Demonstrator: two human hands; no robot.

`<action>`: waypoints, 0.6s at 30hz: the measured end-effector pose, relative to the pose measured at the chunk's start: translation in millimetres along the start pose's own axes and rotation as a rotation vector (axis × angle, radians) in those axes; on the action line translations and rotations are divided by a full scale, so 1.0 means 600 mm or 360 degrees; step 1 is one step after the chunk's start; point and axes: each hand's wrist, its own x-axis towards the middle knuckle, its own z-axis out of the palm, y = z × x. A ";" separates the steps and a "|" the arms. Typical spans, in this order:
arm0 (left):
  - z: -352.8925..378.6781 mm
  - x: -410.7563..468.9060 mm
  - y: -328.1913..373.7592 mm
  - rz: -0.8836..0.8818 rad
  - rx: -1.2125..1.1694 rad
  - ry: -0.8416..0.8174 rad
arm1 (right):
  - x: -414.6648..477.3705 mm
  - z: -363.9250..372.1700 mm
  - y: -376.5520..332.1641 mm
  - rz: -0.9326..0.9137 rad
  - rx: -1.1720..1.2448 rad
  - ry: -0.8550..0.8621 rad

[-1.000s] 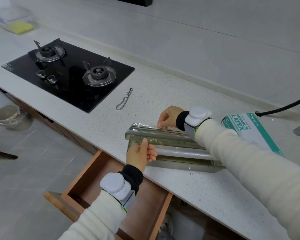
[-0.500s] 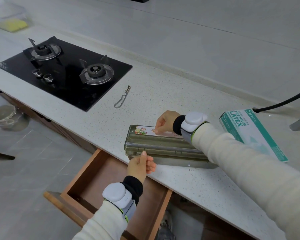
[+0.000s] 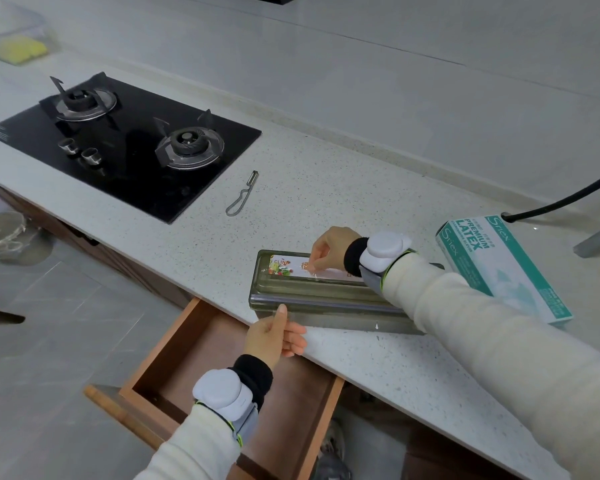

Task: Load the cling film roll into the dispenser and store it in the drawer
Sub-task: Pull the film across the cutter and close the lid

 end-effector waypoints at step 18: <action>-0.038 0.095 0.126 0.1121 0.1756 0.0062 | -0.005 0.004 0.000 0.0006 0.0035 0.0011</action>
